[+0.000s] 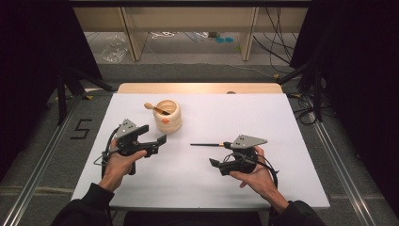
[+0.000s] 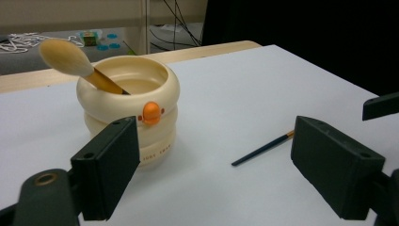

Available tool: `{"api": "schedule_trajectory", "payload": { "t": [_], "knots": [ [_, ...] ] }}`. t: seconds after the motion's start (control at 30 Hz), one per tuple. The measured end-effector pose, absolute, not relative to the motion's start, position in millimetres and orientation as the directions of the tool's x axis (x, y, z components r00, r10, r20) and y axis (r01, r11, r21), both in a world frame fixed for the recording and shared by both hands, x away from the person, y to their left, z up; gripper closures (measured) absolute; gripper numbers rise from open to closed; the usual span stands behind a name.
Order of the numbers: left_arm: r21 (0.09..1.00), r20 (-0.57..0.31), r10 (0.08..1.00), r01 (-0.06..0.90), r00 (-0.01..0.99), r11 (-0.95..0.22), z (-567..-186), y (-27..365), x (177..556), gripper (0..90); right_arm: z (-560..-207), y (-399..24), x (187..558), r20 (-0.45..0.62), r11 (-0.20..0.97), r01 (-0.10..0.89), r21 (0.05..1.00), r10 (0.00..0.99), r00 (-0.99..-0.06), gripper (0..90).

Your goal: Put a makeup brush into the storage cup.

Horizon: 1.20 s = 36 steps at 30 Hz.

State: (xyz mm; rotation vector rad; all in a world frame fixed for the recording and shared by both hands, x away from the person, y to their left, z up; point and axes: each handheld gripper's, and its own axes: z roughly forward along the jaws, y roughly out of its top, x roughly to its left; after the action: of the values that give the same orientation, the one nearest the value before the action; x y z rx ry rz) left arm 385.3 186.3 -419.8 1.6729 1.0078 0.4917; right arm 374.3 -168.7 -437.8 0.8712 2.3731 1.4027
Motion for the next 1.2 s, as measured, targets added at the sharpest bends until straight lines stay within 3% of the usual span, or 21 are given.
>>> {"api": "schedule_trajectory", "payload": {
  "t": [0.63, 1.2],
  "knots": [
    [0.913, -0.141, 0.783, 0.385, 0.605, -0.133, -438, 177, 352, 15.9, -435, -170, 376, 0.044, 0.381, 0.342, 0.859, 0.612, -0.790, 16.0],
    [0.907, -0.135, 0.757, 0.388, 0.640, -0.166, -445, 174, 343, 15.8, -423, -168, 402, -0.023, 0.491, 0.318, 0.811, 0.570, -0.821, 16.3]
  ]
}}
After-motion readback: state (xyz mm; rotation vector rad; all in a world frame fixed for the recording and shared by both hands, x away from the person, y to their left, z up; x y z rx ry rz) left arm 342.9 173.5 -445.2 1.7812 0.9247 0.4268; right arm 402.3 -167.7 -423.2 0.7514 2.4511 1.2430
